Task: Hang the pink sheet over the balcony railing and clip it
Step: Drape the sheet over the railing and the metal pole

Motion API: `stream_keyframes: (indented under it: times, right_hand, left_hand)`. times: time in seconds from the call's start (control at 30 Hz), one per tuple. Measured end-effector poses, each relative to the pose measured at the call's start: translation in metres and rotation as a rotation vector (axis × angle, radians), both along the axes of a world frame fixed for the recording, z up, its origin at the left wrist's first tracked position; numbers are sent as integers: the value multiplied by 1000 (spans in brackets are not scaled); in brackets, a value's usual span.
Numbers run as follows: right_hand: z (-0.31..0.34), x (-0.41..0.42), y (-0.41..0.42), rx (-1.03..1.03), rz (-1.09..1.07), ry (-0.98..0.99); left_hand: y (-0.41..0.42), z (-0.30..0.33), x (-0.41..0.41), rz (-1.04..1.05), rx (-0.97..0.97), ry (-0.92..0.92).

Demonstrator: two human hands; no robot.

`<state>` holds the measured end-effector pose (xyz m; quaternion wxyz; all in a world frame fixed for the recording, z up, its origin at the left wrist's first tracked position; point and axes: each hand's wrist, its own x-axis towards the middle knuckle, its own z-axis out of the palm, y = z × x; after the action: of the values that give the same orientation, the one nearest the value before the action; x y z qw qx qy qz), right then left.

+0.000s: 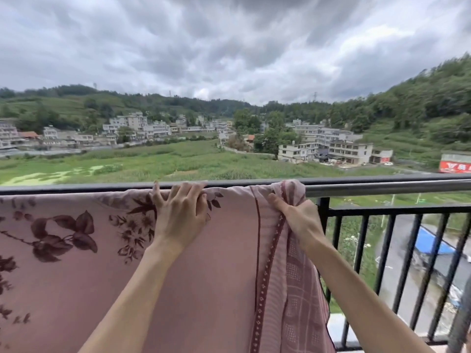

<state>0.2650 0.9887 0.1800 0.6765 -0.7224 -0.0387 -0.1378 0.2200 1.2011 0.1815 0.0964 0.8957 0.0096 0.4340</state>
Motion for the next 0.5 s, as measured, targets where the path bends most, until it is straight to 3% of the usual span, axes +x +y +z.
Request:
stream_keyframes:
  times: [0.17,0.33,0.5]
  right_hand:
    - [-8,0,18,-276,-216,-181]
    - [-10,2,9,-511,-252,-313]
    - [2,22,9,-610,-188,-498]
  left_hand:
    - [-50,-7,21,-170,76,24]
    - [-46,-19,35,-61,89,11]
    - [-30,-14,42,-1,43,-5]
